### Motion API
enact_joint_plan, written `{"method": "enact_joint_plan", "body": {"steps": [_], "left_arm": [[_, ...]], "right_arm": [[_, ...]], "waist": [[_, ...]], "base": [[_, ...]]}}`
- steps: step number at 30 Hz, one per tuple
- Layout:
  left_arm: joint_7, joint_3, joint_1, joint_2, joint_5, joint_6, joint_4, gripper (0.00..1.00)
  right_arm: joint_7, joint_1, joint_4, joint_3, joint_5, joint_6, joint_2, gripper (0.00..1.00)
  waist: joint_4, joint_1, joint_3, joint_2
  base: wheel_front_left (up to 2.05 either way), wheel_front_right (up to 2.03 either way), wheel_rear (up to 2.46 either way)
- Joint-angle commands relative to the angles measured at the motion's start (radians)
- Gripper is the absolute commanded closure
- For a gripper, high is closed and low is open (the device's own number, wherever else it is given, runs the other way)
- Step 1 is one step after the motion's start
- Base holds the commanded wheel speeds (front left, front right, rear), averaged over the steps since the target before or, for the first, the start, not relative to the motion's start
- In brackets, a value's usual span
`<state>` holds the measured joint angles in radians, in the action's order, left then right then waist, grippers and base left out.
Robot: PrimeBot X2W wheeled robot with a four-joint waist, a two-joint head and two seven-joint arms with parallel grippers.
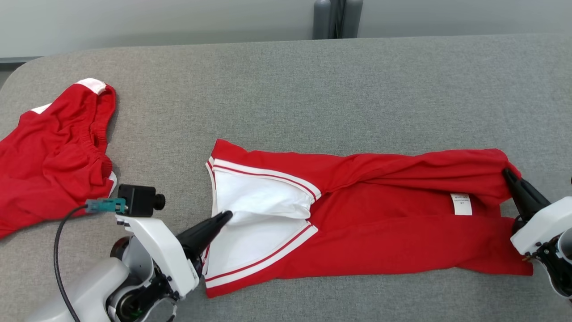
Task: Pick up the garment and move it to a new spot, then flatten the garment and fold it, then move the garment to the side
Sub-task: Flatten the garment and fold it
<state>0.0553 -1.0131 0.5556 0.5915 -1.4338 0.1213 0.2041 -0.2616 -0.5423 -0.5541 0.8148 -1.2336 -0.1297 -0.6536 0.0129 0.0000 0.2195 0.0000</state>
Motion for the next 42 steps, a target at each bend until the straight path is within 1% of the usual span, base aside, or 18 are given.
{"method": "enact_joint_plan", "body": {"steps": [1,6,11,16,19,20,21,23,24,25,26,27,28,29,32,35,42], "left_arm": [[-0.003,-0.002,-0.018,0.003,-0.008,-0.008,-0.011,1.0],[0.007,-0.014,-0.042,-0.005,-0.021,-0.015,-0.025,1.0],[0.026,-0.026,-0.062,0.0,-0.032,-0.029,-0.033,1.0],[0.029,-0.031,-0.075,0.001,-0.033,-0.036,-0.028,1.0],[0.027,-0.032,-0.078,-0.009,-0.034,-0.044,-0.016,1.0],[0.031,-0.035,-0.078,-0.011,-0.034,-0.044,-0.01,1.0],[0.033,-0.037,-0.077,-0.016,-0.035,-0.047,-0.006,1.0],[0.035,-0.039,-0.078,-0.026,-0.039,-0.053,0.011,1.0],[0.032,-0.044,-0.071,-0.035,-0.028,-0.055,0.026,1.0],[0.026,-0.042,-0.068,-0.043,-0.026,-0.057,0.033,1.0],[0.026,-0.042,-0.068,-0.043,-0.026,-0.057,0.033,1.0],[0.024,-0.042,-0.061,-0.057,-0.024,-0.056,0.047,0.48],[0.022,-0.043,-0.057,-0.061,-0.022,-0.055,0.052,0.04],[0.022,-0.043,-0.054,-0.063,-0.021,-0.053,0.057,0.0],[0.016,-0.043,-0.052,-0.071,-0.016,-0.049,0.069,0.0],[0.007,-0.039,-0.053,-0.066,-0.01,-0.05,0.073,0.0],[-0.052,-0.021,-0.067,-0.04,0.024,-0.079,0.041,0.0]], "right_arm": [[-0.005,0.021,-0.005,0.01,-0.006,-0.002,-0.007,1.0],[-0.005,0.019,-0.028,0.044,-0.01,-0.002,-0.004,1.0],[-0.005,0.021,-0.052,0.059,-0.013,-0.002,0.006,1.0],[-0.005,0.022,-0.064,0.064,-0.014,-0.002,0.011,1.0],[-0.005,0.023,-0.077,0.059,-0.007,-0.002,0.018,1.0],[-0.005,0.021,-0.084,0.054,-0.002,-0.002,0.02,0.98],[-0.005,0.02,-0.091,0.049,0.002,-0.002,0.024,0.9],[-0.005,0.02,-0.099,0.044,0.009,-0.002,0.032,0.69],[-0.005,0.019,-0.105,0.041,0.014,-0.002,0.036,0.46],[-0.005,0.018,-0.107,0.039,0.016,-0.002,0.038,0.0],[-0.005,0.018,-0.107,0.039,0.016,-0.002,0.038,0.0],[-0.005,0.016,-0.109,0.035,0.018,-0.002,0.041,0.0],[-0.005,0.016,-0.11,0.033,0.02,-0.002,0.042,0.0],[-0.005,0.015,-0.11,0.029,0.022,-0.002,0.043,0.0],[-0.005,0.021,-0.102,0.009,0.028,-0.002,0.042,0.0],[-0.005,0.042,-0.085,-0.019,0.034,-0.002,0.035,0.0],[-0.005,0.092,-0.033,-0.121,0.074,-0.002,0.032,0.0]], "waist": [[0.001,0.0,-0.002,0.0],[0.005,0.0,-0.006,0.0],[0.008,0.0,-0.008,0.0],[0.01,0.0,-0.01,0.0],[0.011,0.0,-0.012,0.0],[0.011,0.0,-0.013,0.0],[0.011,0.0,-0.013,0.0],[0.013,0.0,-0.014,0.0],[0.013,0.0,-0.012,0.0],[0.014,0.0,-0.011,0.0],[0.014,0.0,-0.011,0.0],[0.015,0.0,-0.011,0.0],[0.015,0.0,-0.011,0.0],[0.016,0.0,-0.011,0.0],[0.017,0.0,-0.015,0.0],[0.019,0.0,-0.022,0.0],[0.012,0.0,-0.041,0.0]], "base": [[0.0,0.0,0.0],[0.0,0.0,0.0],[0.0,0.0,0.0],[0.0,0.0,0.0],[0.0,0.0,0.0],[0.0,0.0,0.0],[0.0,0.0,0.0],[0.0,0.0,0.0],[0.0,0.0,0.0],[0.0,0.0,0.0],[0.0,0.0,0.0],[0.0,0.0,0.0],[0.0,0.0,0.0],[0.0,0.0,0.0],[0.0,0.0,0.0],[0.0,0.0,0.0],[0.0,0.0,0.0]]}}
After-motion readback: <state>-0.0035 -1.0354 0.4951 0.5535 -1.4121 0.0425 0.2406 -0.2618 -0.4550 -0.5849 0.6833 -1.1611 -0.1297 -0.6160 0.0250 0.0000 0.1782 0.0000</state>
